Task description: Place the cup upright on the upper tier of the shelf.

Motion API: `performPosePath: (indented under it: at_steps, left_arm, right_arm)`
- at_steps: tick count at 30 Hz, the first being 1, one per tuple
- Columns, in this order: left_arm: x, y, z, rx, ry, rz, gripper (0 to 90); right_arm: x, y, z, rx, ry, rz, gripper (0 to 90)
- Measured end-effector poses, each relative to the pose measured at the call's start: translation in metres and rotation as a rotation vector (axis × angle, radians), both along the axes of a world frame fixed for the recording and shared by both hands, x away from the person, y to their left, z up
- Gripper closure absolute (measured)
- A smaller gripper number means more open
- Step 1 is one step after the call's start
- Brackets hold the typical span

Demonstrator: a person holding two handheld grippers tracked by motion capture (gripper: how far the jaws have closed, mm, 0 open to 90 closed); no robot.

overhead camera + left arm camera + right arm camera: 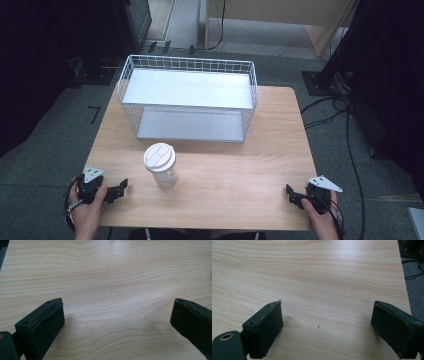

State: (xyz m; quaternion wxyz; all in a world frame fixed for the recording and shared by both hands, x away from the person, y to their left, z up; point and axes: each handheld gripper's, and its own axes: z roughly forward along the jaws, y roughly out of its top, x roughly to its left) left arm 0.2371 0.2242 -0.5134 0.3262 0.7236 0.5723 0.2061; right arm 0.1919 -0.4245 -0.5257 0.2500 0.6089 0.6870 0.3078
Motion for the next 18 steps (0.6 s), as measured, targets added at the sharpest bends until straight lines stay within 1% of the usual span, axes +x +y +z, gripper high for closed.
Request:
performPosePath:
  at_steps: [1,2,3,4,5,6,7,8,9,10,11,12,13,14,15,16,17,18]
  left_arm:
    - [0.0,0.0,0.0,0.0,0.0,0.0,0.0]
    - [-0.001,-0.001,0.0,0.008,-0.009,-0.004,0.0]
    - [-0.003,-0.002,0.0,0.015,-0.014,-0.02,0.0]
    - [-0.003,-0.002,0.0,0.015,-0.014,-0.02,0.0]
    - [-0.004,-0.005,0.001,0.002,-0.01,-0.043,0.0]
    - [-0.006,-0.008,0.002,-0.013,-0.017,-0.066,0.0]
    - [-0.007,-0.011,0.003,-0.016,-0.021,-0.081,0.0]
    - [-0.01,-0.017,0.006,-0.015,-0.026,-0.113,0.0]
    - [-0.012,-0.02,0.007,-0.015,-0.029,-0.133,0.0]
    - [-0.012,-0.02,0.007,-0.015,-0.029,-0.133,0.0]
    - [-0.014,-0.023,0.009,-0.019,-0.032,-0.161,0.0]
    - [-0.018,-0.029,0.01,-0.024,-0.036,-0.2,0.0]
    - [-0.018,-0.029,0.01,-0.024,-0.036,-0.2,0.0]
    - [-0.02,-0.035,0.012,-0.025,-0.043,-0.232,0.0]
    - [-0.02,-0.035,0.012,-0.025,-0.043,-0.232,0.0]
    - [-0.021,-0.039,0.013,-0.024,-0.047,-0.244,0.0]
    - [-0.022,-0.046,0.016,-0.042,-0.054,-0.258,0.0]
    - [-0.022,-0.049,0.017,-0.055,-0.053,-0.266,0.0]
  right_arm:
    - [0.0,0.0,0.0,0.0,0.0,0.0,10.1]
    - [0.0,0.0,0.0,0.0,0.0,0.0,10.1]
    - [0.0,0.0,0.0,0.0,0.0,0.0,10.1]
    - [0.0,0.0,0.0,0.0,0.0,0.0,10.1]
    - [0.0,0.0,0.0,0.0,0.0,0.0,10.1]
    - [0.0,0.0,0.0,0.0,0.0,0.0,10.1]
    - [0.0,0.0,0.0,0.0,0.0,0.0,10.1]
    - [0.0,0.0,0.0,0.0,0.0,0.0,10.1]
    - [0.0,0.0,0.0,0.0,0.0,0.0,10.1]
    - [0.0,0.0,0.0,0.0,0.0,0.0,10.1]
    - [0.0,0.0,0.0,0.0,0.0,0.0,10.1]
    - [0.0,0.0,0.0,0.0,0.0,0.0,10.1]
    - [0.0,0.0,0.0,0.0,0.0,0.0,10.1]
    - [0.0,0.0,0.0,0.0,0.0,0.0,10.1]
    - [0.0,0.0,0.0,0.0,0.0,0.0,10.1]
    - [0.0,0.0,0.0,0.0,0.0,0.0,10.1]
    - [0.0,0.0,0.0,0.0,0.0,0.0,10.1]
    - [0.0,0.0,0.0,0.0,0.0,0.0,10.1]
